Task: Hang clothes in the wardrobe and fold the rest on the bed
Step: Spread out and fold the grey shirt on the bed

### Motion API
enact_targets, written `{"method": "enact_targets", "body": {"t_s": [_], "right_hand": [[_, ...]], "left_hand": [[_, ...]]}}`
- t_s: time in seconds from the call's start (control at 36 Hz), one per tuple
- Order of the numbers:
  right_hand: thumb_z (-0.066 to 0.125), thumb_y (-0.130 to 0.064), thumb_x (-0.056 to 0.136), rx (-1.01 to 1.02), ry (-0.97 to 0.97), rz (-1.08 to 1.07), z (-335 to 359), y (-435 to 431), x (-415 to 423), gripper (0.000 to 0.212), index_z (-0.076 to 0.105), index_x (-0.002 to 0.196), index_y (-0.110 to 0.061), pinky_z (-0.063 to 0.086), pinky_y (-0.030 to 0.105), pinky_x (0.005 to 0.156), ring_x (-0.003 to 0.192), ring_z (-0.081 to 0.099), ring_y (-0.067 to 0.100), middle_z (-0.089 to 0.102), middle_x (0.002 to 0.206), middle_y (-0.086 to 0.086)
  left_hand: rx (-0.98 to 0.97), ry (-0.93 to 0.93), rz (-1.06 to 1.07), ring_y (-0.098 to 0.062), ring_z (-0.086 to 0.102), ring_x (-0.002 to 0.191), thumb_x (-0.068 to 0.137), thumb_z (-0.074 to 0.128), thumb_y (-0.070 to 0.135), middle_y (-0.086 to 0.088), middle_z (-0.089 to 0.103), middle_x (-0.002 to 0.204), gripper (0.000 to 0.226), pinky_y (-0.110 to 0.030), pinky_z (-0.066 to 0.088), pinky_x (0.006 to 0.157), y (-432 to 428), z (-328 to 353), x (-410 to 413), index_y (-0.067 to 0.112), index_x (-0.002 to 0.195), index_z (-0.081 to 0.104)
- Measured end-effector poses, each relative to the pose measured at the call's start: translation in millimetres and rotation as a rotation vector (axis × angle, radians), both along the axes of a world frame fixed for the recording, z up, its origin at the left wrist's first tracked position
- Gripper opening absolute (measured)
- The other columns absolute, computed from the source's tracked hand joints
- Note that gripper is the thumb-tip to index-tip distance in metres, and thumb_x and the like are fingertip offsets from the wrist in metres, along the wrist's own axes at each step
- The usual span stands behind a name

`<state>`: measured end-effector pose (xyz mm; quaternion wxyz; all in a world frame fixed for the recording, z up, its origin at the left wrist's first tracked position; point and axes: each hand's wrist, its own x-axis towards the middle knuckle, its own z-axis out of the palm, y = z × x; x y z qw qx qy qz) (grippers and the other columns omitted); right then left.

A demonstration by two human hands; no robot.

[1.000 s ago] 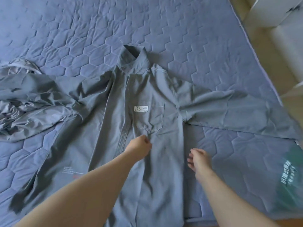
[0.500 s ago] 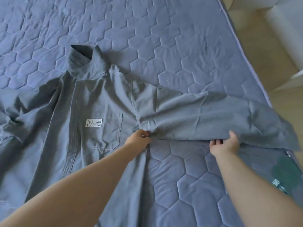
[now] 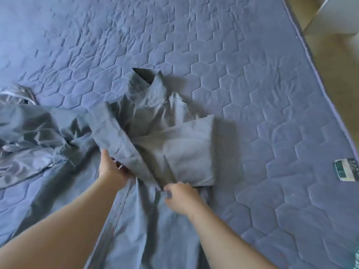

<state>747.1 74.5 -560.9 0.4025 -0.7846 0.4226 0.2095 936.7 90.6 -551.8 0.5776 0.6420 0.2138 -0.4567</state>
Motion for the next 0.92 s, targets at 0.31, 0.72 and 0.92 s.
{"method": "enact_targets", "body": {"t_s": [0.31, 0.72, 0.92], "right_hand": [[0.056, -0.011, 0.081, -0.407, 0.001, -0.402, -12, 22, 67, 0.013, 0.061, 0.093, -0.011, 0.045, 0.038, 0.072, 0.093, 0.059, 0.037, 0.060, 0.096, 0.014], [0.068, -0.028, 0.078, 0.062, -0.203, -0.653, -16, -4, 194, 0.046, 0.054, 0.122, -0.025, 0.040, 0.044, 0.100, 0.104, 0.059, 0.022, 0.054, 0.076, -0.014], [0.062, -0.022, 0.082, -0.107, -0.090, -0.210, -26, 16, 192, 0.021, 0.066, 0.101, -0.028, 0.038, 0.032, 0.091, 0.109, 0.050, 0.023, 0.048, 0.086, -0.009]], "left_hand": [[0.337, -0.557, -0.147, -0.027, 0.045, 0.119, 0.084, 0.064, 0.037, -0.011, 0.029, 0.143, 0.071, -0.031, 0.035, 0.091, 13, -7, 73, 0.021, 0.143, 0.028], [0.128, -0.398, -0.750, -0.023, 0.054, 0.080, 0.085, 0.058, 0.043, -0.010, 0.055, 0.094, 0.037, -0.034, 0.047, 0.081, -18, -10, 147, 0.008, 0.097, 0.055], [0.407, -0.431, -0.714, -0.037, 0.042, 0.126, 0.078, 0.071, 0.039, -0.016, 0.028, 0.146, 0.106, -0.050, 0.043, 0.098, -40, -29, 131, 0.011, 0.148, -0.003]]}}
